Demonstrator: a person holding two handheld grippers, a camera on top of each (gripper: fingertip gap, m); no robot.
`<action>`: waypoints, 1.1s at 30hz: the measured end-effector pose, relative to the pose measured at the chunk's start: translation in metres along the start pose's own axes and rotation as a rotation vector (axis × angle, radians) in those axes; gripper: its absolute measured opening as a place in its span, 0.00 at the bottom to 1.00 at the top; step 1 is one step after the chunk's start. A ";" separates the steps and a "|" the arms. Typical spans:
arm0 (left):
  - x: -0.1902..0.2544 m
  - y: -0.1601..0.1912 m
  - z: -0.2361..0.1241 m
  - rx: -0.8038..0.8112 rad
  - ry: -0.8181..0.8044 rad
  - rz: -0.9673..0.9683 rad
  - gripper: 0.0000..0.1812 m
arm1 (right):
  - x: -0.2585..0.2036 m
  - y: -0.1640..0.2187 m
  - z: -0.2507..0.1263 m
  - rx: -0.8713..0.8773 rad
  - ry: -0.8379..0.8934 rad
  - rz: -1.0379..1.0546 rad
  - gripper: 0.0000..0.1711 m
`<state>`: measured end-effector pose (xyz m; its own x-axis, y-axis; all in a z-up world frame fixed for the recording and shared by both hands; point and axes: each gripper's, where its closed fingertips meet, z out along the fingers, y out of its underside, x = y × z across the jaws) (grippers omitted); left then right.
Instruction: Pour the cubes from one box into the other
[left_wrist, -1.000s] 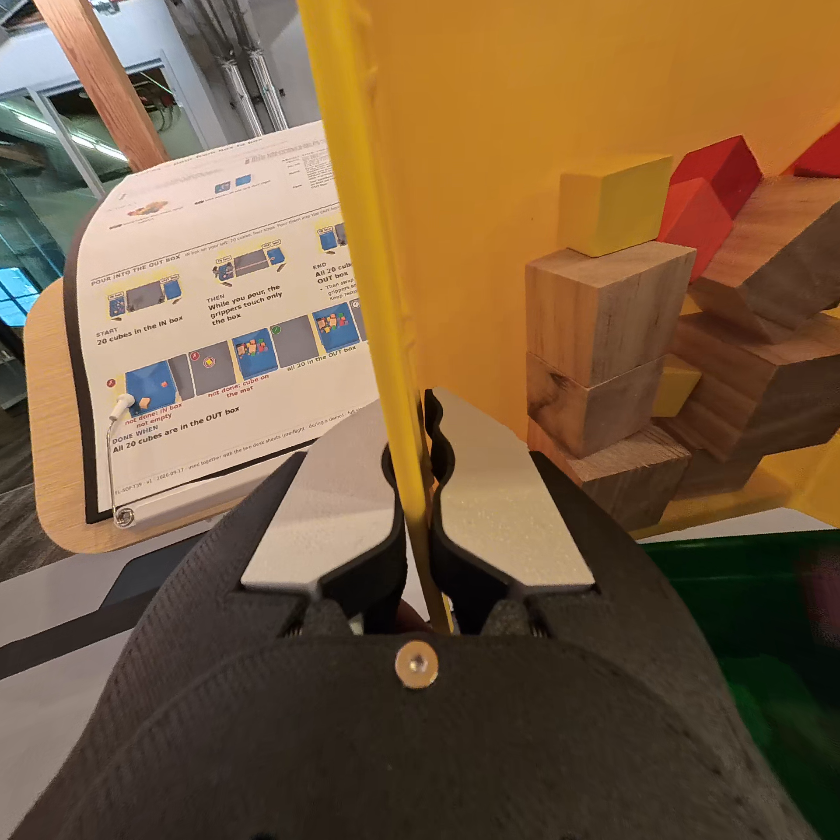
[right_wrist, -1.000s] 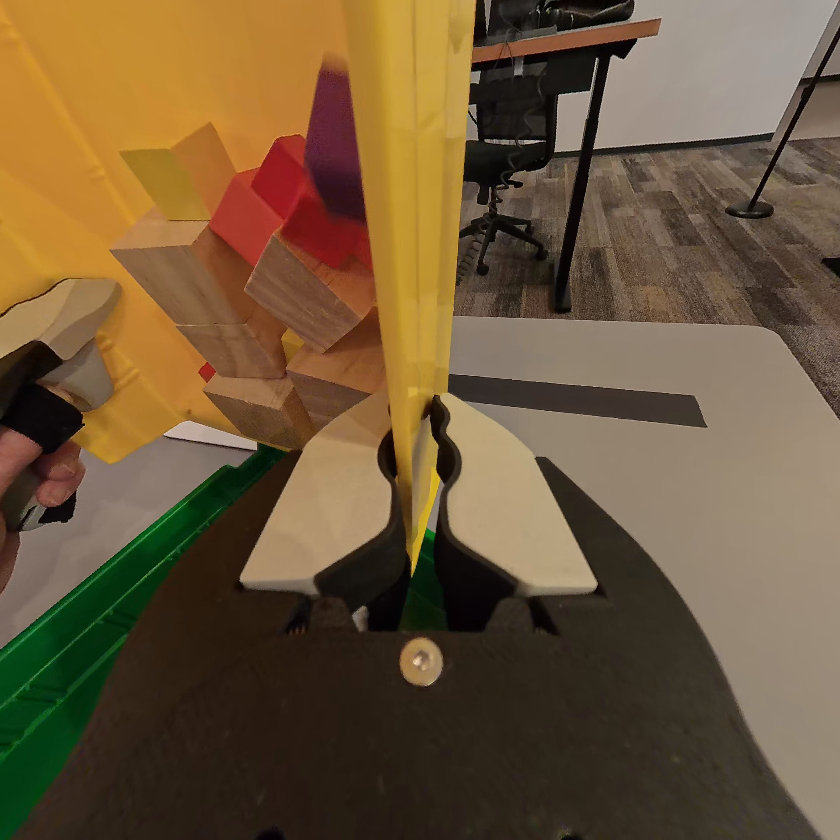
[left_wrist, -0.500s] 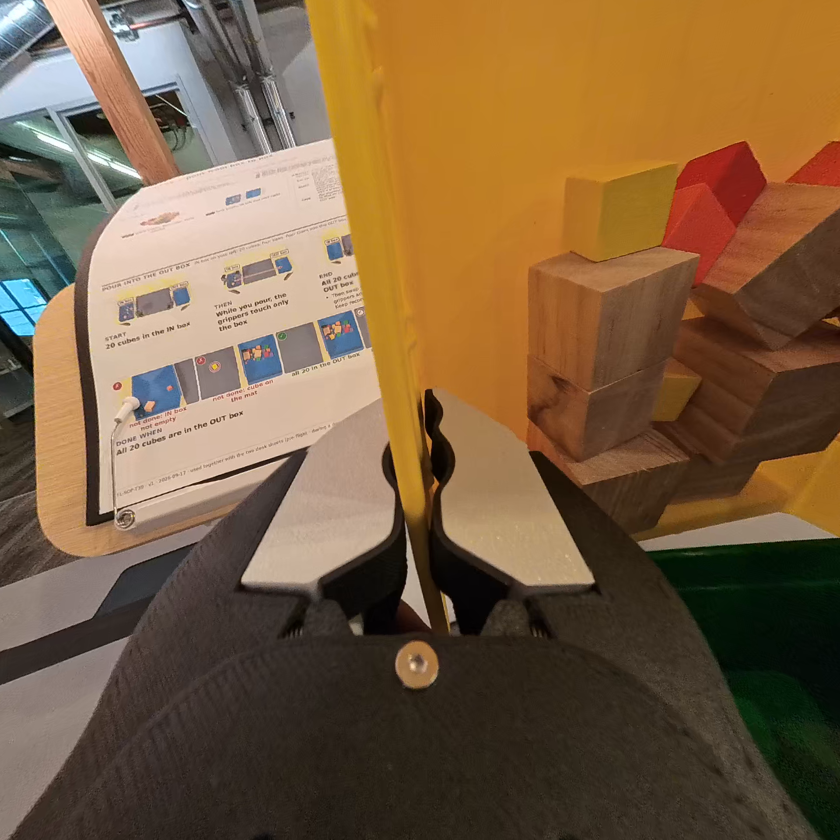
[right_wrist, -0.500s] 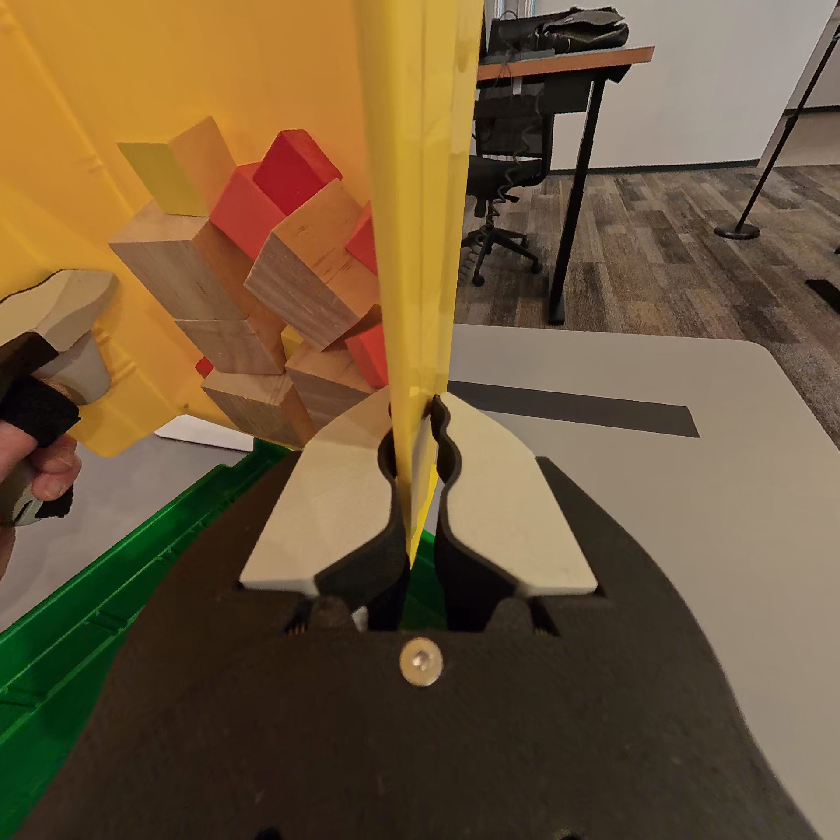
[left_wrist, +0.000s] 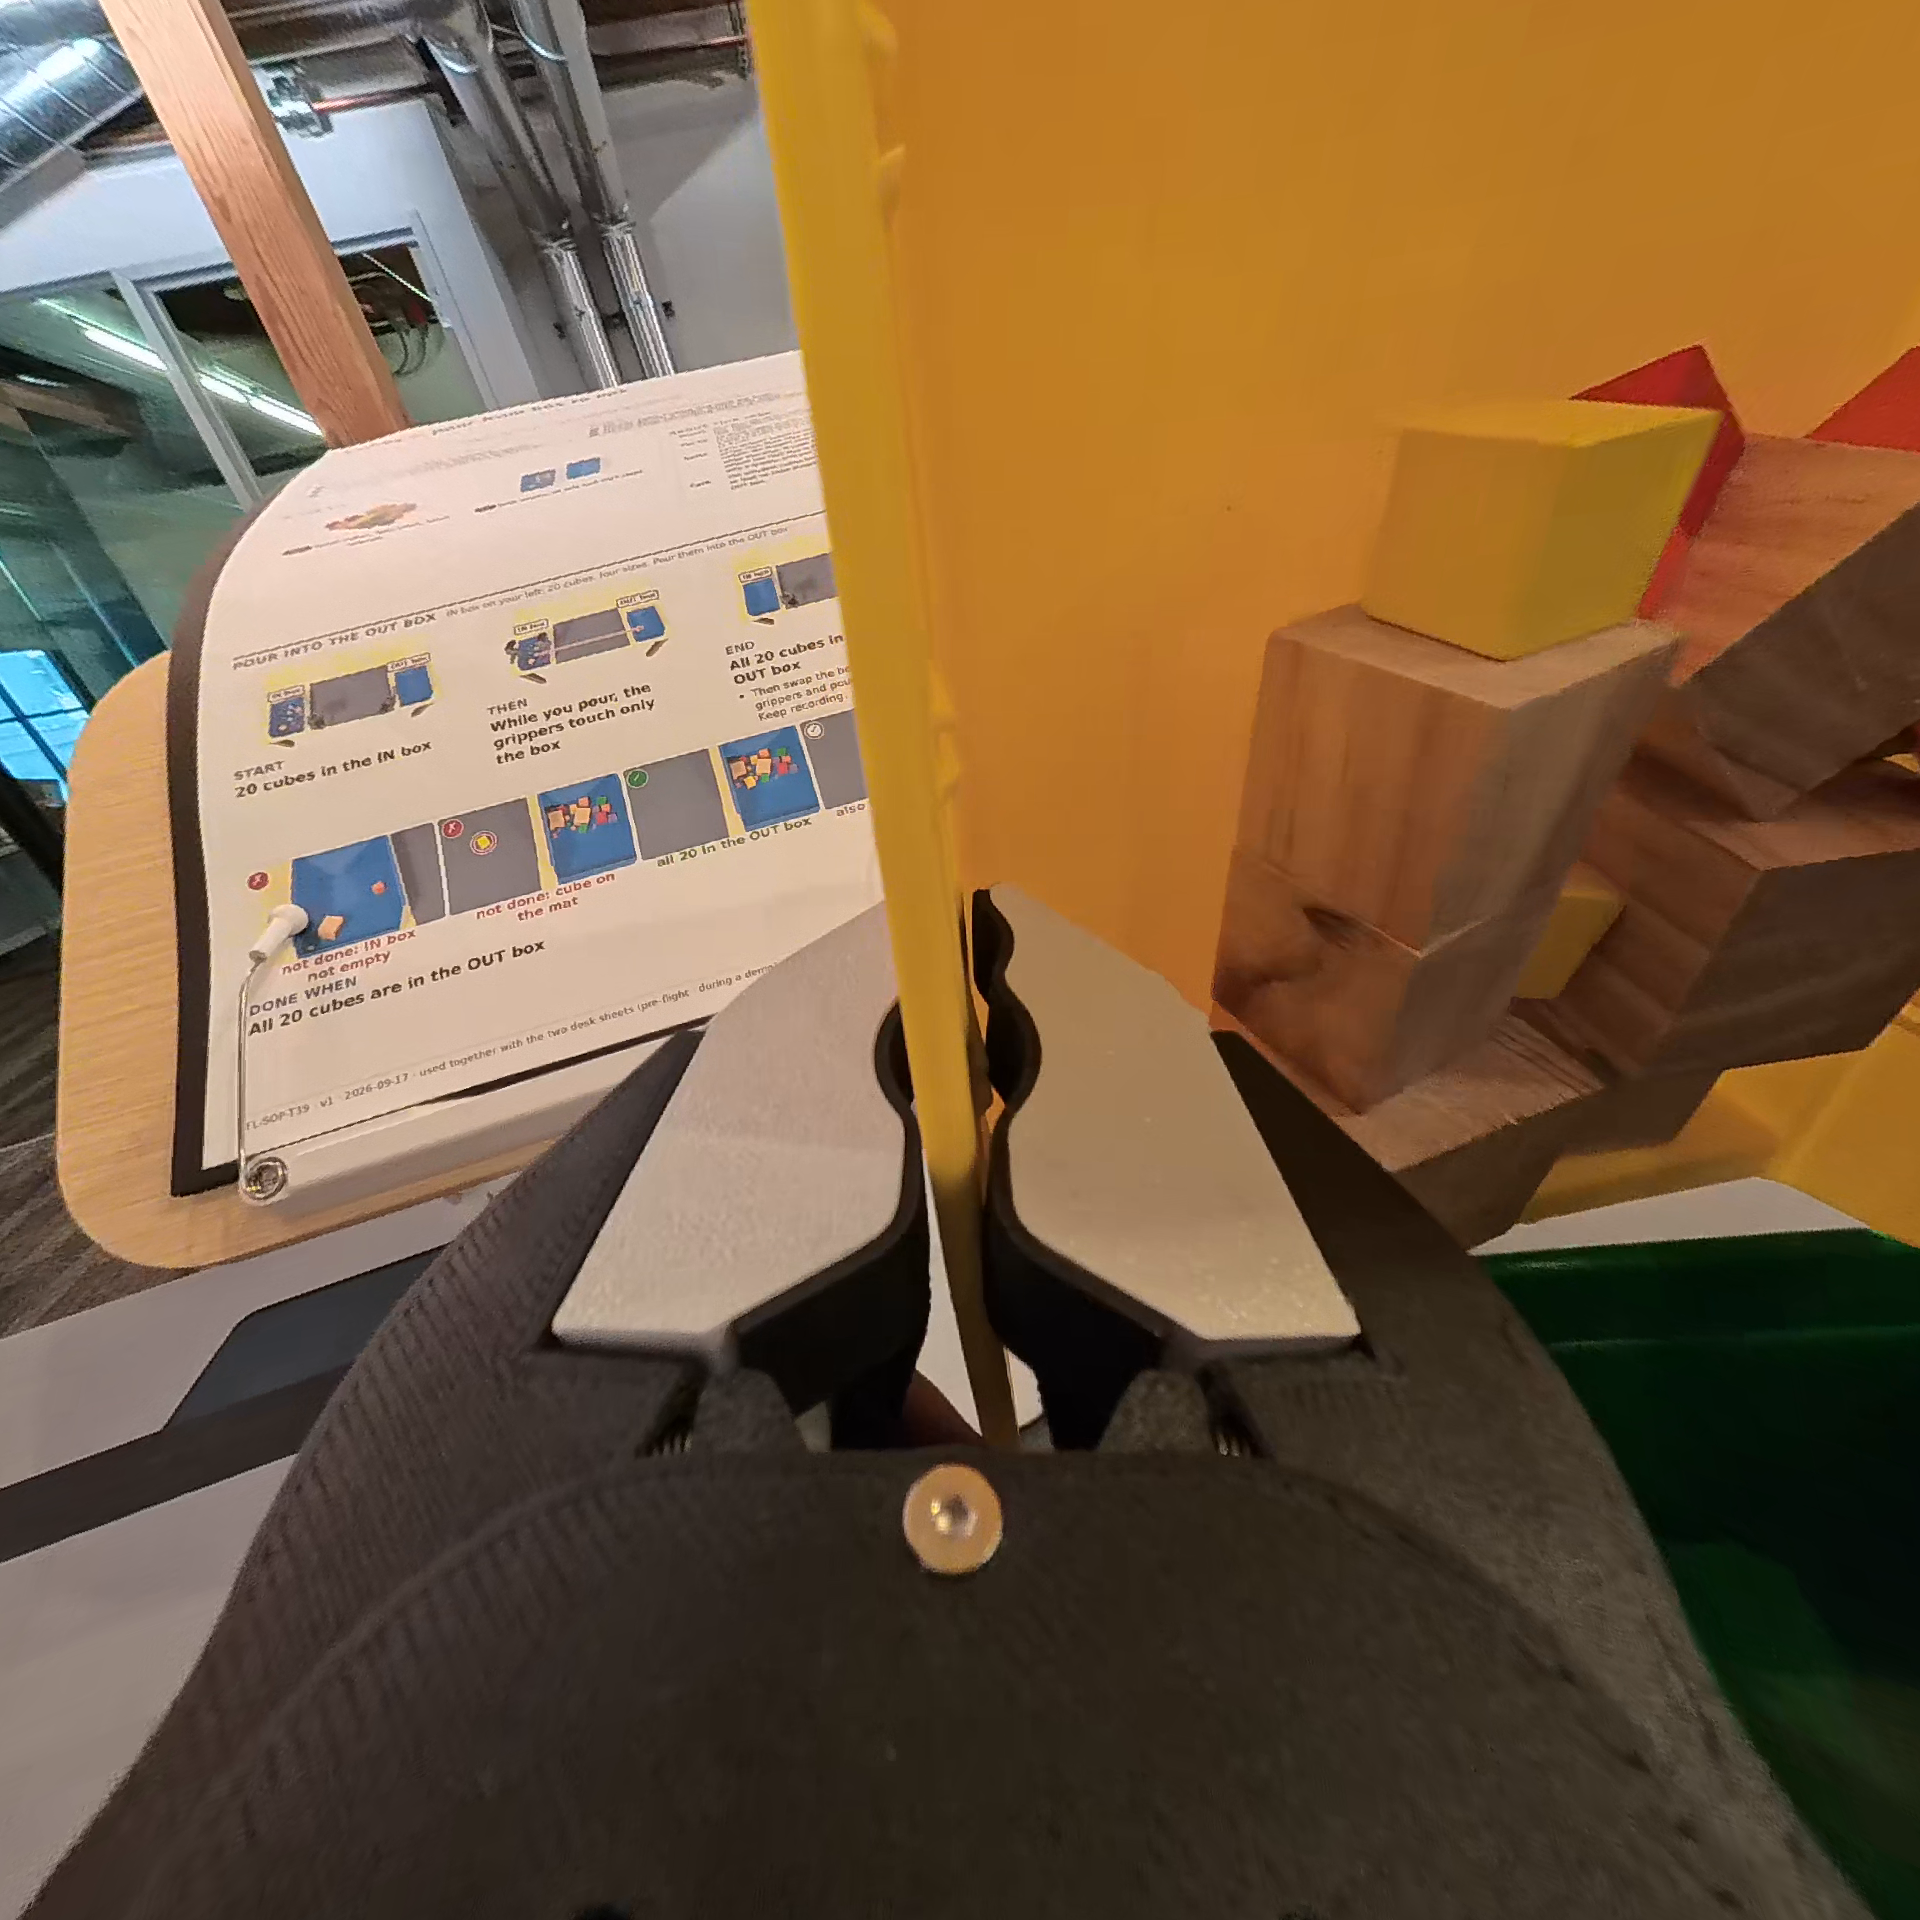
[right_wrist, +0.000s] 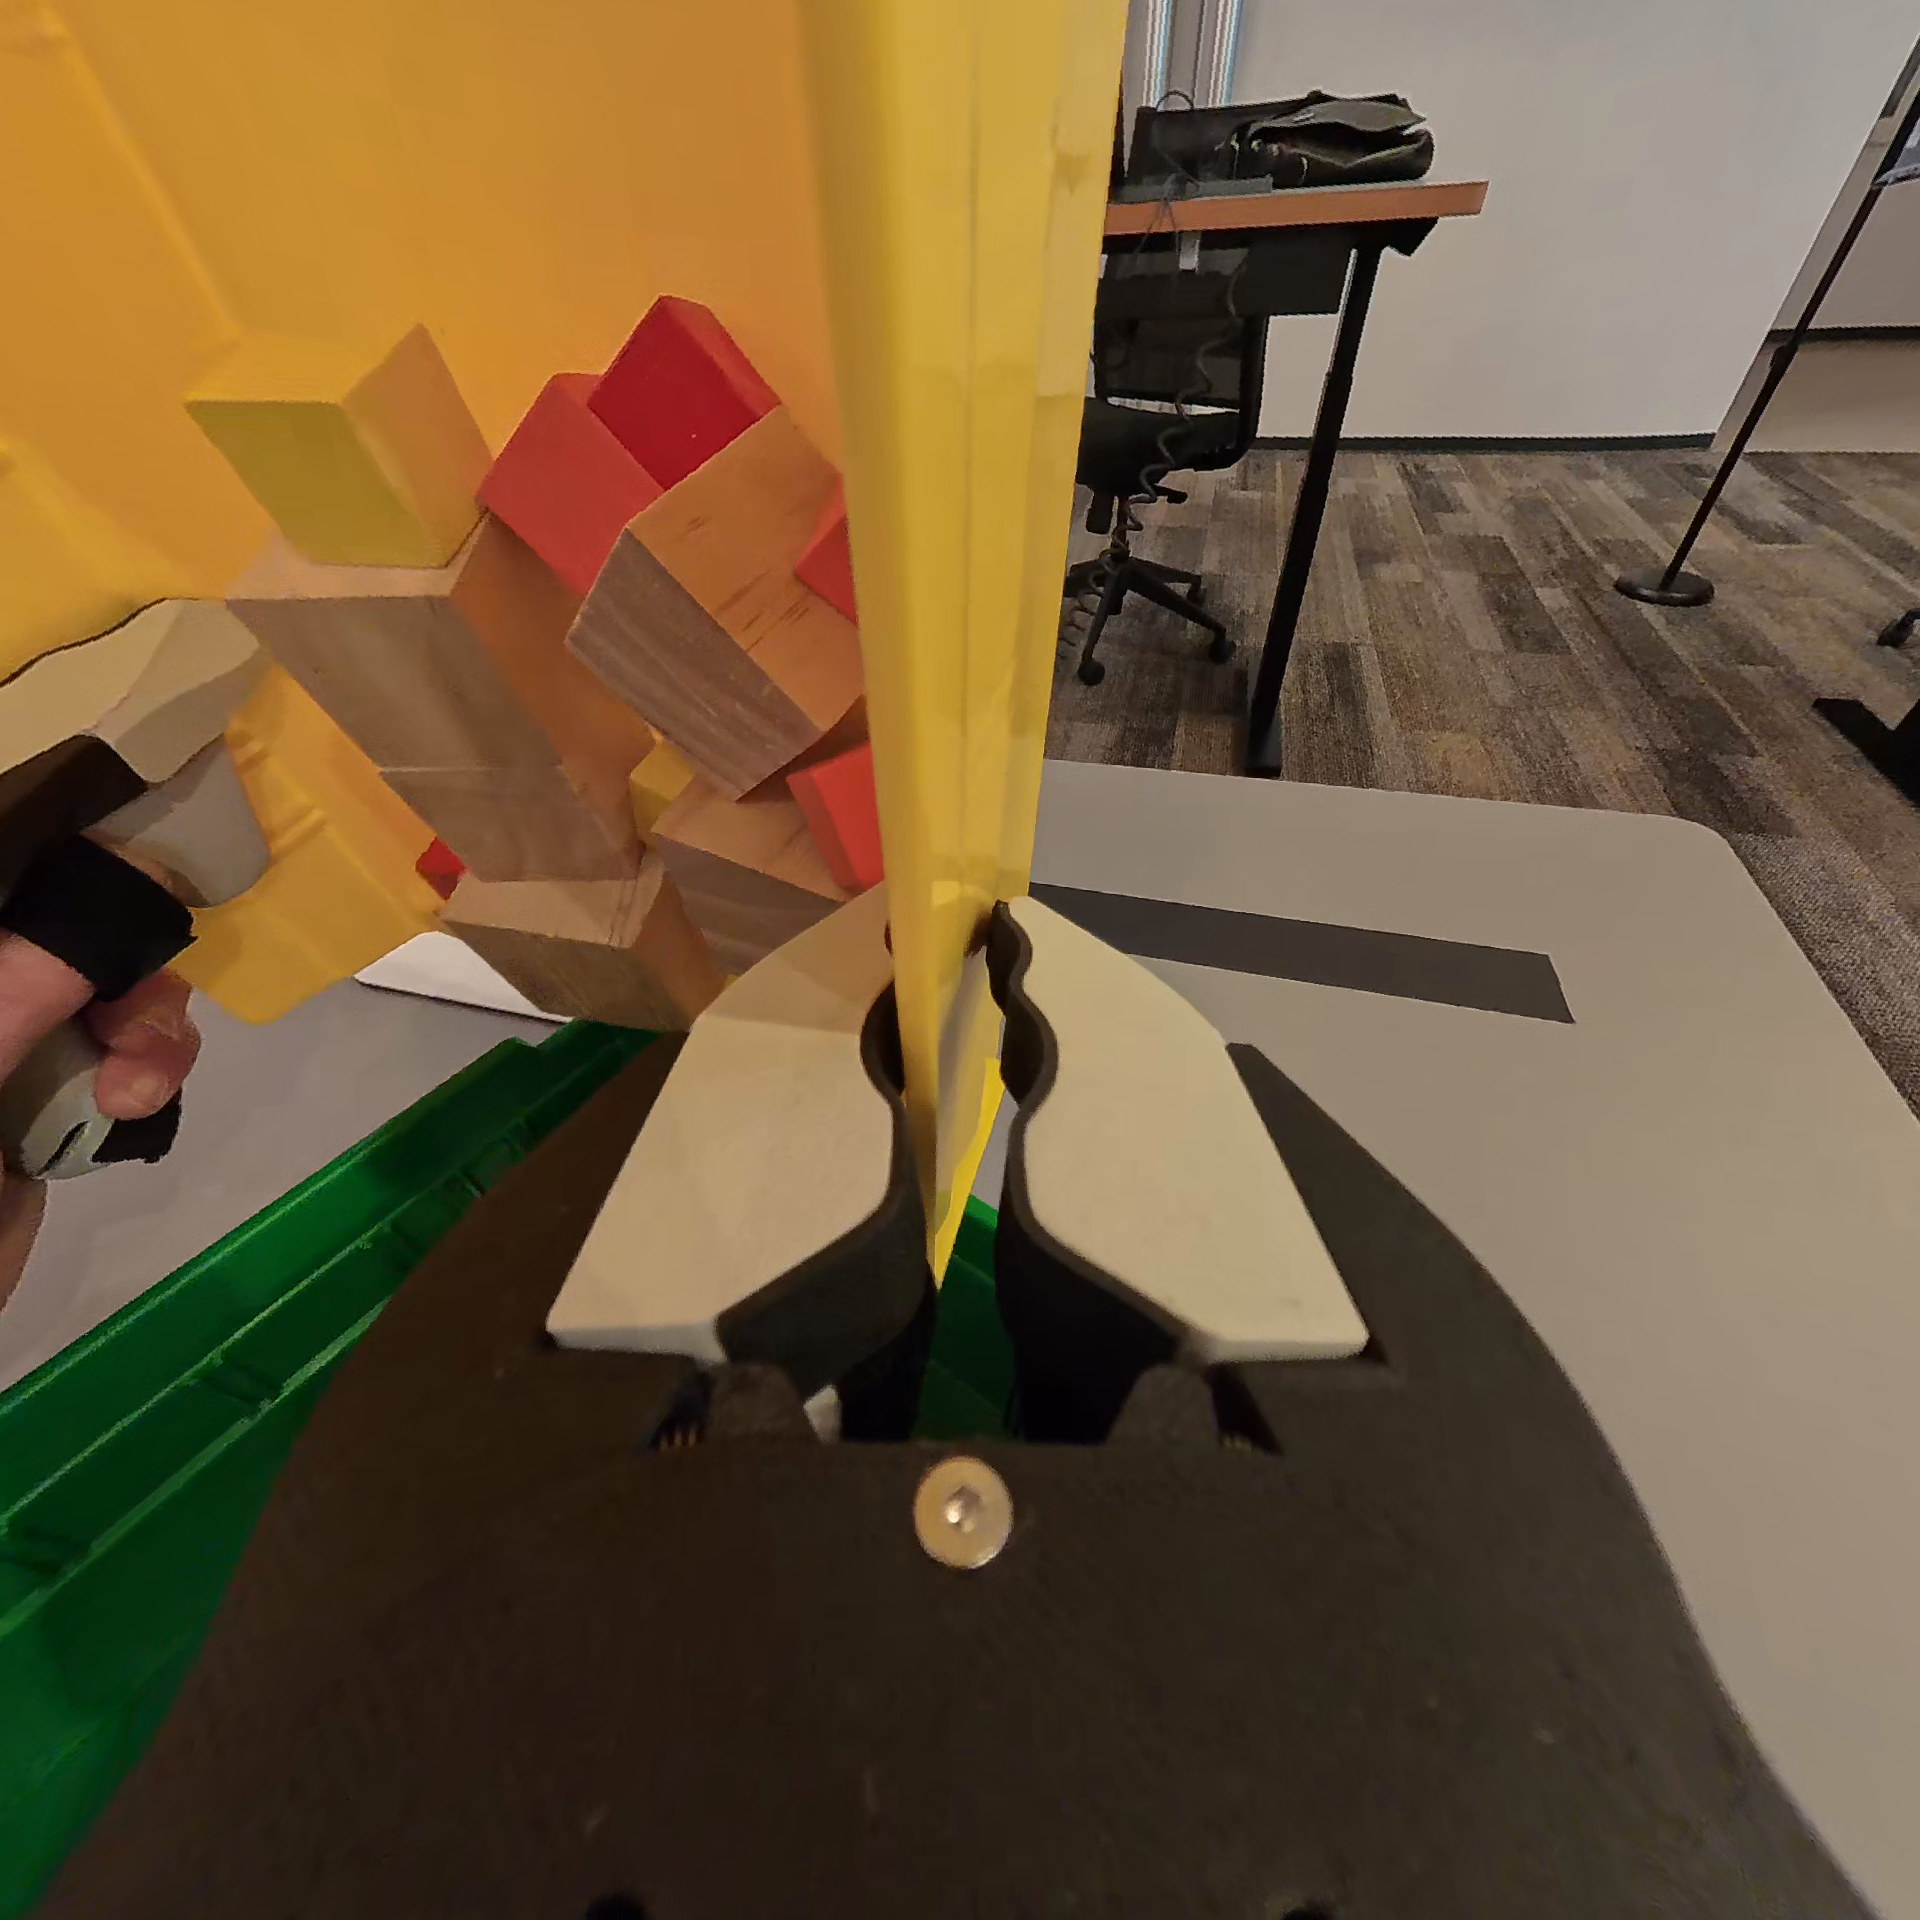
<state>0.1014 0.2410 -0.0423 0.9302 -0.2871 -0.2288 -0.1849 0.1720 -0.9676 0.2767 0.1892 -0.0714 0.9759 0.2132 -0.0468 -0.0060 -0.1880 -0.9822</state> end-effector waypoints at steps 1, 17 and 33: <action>0.001 0.000 0.000 0.002 0.000 0.003 0.03 | 0.000 0.001 0.000 0.000 0.003 0.002 0.04; 0.001 -0.006 -0.001 0.027 -0.022 0.008 0.03 | 0.001 -0.002 -0.002 0.027 0.012 0.004 0.03; -0.002 -0.014 -0.010 0.062 -0.032 0.003 0.03 | -0.004 -0.011 -0.010 0.059 0.003 -0.020 0.04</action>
<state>0.0993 0.2299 -0.0291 0.9393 -0.2566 -0.2277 -0.1691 0.2310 -0.9581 0.2746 0.1809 -0.0583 0.9766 0.2137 -0.0264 0.0009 -0.1269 -0.9919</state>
